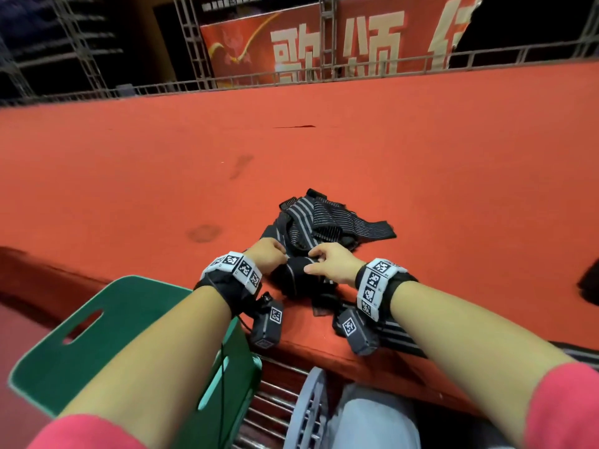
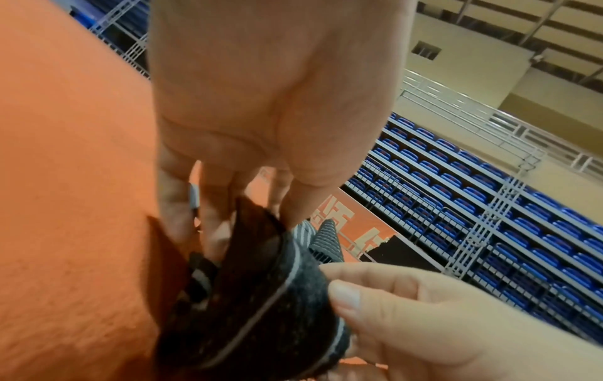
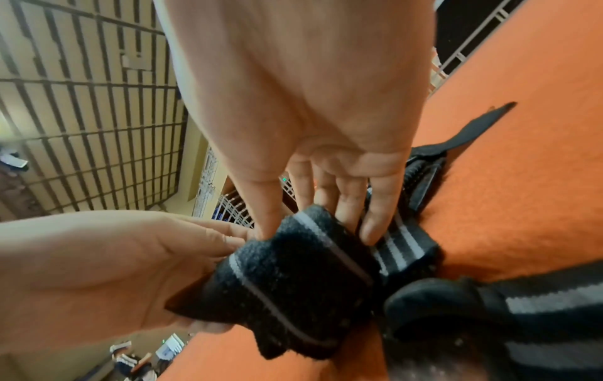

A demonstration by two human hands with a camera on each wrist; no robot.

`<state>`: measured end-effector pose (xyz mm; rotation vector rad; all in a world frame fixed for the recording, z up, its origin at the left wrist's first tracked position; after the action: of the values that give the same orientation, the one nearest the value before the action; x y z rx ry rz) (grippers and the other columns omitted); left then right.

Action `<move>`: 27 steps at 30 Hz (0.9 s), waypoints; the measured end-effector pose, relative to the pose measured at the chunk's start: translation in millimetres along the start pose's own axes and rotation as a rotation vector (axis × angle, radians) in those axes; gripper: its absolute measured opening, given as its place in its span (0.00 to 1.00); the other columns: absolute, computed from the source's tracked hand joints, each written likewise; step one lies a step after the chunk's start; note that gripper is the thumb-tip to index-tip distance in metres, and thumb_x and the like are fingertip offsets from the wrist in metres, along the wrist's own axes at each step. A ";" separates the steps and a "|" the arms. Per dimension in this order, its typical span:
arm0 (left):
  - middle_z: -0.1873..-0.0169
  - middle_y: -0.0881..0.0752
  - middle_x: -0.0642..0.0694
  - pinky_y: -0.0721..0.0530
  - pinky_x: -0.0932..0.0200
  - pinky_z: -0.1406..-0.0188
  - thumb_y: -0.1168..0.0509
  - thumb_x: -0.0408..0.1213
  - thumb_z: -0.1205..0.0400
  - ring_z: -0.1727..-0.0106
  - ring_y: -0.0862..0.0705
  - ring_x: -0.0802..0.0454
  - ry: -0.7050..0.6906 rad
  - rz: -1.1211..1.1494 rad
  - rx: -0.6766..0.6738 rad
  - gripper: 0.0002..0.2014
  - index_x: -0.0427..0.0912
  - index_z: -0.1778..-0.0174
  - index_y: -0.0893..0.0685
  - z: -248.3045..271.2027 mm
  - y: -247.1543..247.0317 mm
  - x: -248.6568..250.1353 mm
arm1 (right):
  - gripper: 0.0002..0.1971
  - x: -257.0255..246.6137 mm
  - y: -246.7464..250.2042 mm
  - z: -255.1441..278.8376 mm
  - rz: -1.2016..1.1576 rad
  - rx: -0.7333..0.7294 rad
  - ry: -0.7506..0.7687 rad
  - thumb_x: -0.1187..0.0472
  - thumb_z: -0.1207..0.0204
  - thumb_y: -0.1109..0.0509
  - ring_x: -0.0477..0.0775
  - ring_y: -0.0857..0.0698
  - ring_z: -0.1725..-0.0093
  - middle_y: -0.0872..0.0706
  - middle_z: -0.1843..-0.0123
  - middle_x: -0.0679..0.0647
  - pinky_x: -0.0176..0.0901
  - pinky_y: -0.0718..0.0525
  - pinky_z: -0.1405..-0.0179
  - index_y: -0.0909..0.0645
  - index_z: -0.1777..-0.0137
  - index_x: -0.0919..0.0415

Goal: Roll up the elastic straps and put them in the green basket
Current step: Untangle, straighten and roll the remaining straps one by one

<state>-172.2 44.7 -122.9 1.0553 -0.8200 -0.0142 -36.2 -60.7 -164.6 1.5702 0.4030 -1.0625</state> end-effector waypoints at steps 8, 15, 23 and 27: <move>0.68 0.17 0.43 0.19 0.58 0.65 0.32 0.20 0.20 0.67 0.18 0.46 -0.151 0.471 -0.058 0.12 0.44 0.53 0.15 -12.5 -5.6 23.0 | 0.13 4.8 31.0 -4.5 -0.398 0.146 -0.056 0.71 0.26 0.24 0.44 0.20 0.62 0.20 0.64 0.46 0.32 0.22 0.66 0.12 0.42 0.62; 0.59 0.13 0.39 0.12 0.56 0.60 0.32 0.16 0.22 0.59 0.12 0.47 -0.254 0.633 -0.170 0.17 0.42 0.46 0.15 -12.0 -14.7 26.6 | 0.11 12.2 38.1 -2.8 -0.561 0.154 -0.119 0.74 0.24 0.27 0.51 0.16 0.57 0.17 0.57 0.53 0.41 0.17 0.62 0.14 0.47 0.59; 0.69 0.21 0.44 0.17 0.61 0.75 0.33 0.24 0.17 0.74 0.19 0.53 -0.280 0.632 -0.168 0.12 0.43 0.42 0.17 -12.3 -15.4 20.7 | 0.12 7.1 37.6 -4.1 -0.746 0.183 -0.120 0.79 0.23 0.31 0.57 0.14 0.59 0.17 0.57 0.58 0.46 0.13 0.57 0.15 0.51 0.62; 0.73 0.25 0.46 0.25 0.65 0.81 0.34 0.24 0.16 0.81 0.25 0.56 -0.297 0.684 -0.118 0.13 0.39 0.38 0.21 -12.3 -13.8 21.9 | 0.12 2.8 39.1 -4.5 -0.843 0.209 -0.135 0.80 0.21 0.33 0.53 0.14 0.65 0.16 0.63 0.56 0.44 0.12 0.64 0.15 0.53 0.63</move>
<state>-144.3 38.5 -123.5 0.6264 -1.4013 0.3627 -3.9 -69.1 -143.5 1.5142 0.9288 -1.8875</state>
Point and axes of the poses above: each hand's wrist, its own z-axis away from the middle knuckle, its own y-axis out of the back of the hand, x = y × z, the point moved 3 cm from there along -z, towards the middle knuckle
